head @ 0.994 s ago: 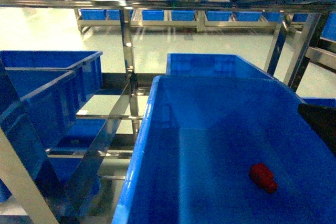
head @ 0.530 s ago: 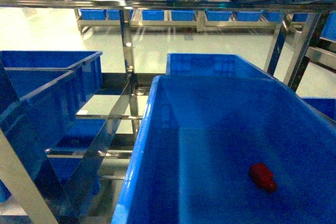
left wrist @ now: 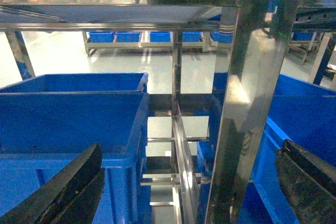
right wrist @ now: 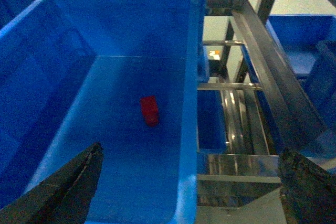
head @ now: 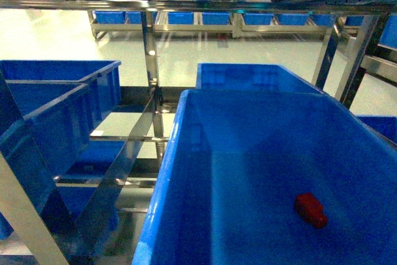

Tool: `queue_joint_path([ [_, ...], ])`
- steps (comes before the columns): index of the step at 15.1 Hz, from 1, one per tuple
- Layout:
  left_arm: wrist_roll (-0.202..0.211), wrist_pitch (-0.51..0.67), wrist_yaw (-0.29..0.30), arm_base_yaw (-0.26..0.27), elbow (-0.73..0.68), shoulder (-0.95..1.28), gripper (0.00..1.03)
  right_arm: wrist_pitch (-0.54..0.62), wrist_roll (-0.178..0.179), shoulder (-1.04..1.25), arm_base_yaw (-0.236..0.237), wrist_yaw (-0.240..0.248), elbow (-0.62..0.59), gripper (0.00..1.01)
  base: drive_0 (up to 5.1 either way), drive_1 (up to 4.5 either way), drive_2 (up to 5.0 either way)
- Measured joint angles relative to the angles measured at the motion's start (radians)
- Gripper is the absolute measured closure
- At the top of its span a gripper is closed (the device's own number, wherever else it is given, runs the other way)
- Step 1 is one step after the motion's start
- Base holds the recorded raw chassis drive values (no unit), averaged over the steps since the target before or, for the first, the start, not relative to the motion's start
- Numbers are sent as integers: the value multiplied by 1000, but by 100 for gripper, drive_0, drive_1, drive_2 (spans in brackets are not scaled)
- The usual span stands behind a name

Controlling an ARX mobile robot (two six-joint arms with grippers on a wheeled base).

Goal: Pick red block from blue box to shelf

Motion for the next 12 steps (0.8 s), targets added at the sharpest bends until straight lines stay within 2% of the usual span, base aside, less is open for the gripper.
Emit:
queue_joint_path([
  [1, 0, 0, 0, 0, 0, 0, 5, 74, 19, 0, 6, -8, -13, 5, 0, 0, 0],
  [2, 0, 0, -1, 0, 0, 0, 5, 348, 27, -31, 30, 71, -101, 18, 0, 0, 0],
  [3, 0, -1, 1, 0, 0, 0, 5, 473, 31, -69, 46, 91, -165, 29, 0, 0, 0],
  [4, 0, 0, 0, 0, 0, 0, 5, 518, 34, -103, 110, 173, -186, 41, 0, 0, 0],
  [5, 0, 0, 1, 0, 0, 0, 5, 502, 35, -137, 150, 180, -188, 54, 0, 0, 0],
  [8, 0, 0, 0, 0, 0, 0, 5, 447, 35, -222, 144, 196, -216, 91, 0, 0, 0],
  [9, 0, 0, 1, 0, 0, 0, 5, 463, 36, -233, 144, 196, -234, 100, 0, 0, 0],
  [12, 0, 0, 0, 0, 0, 0, 5, 381, 39, -323, 144, 196, -234, 100, 0, 0, 0],
])
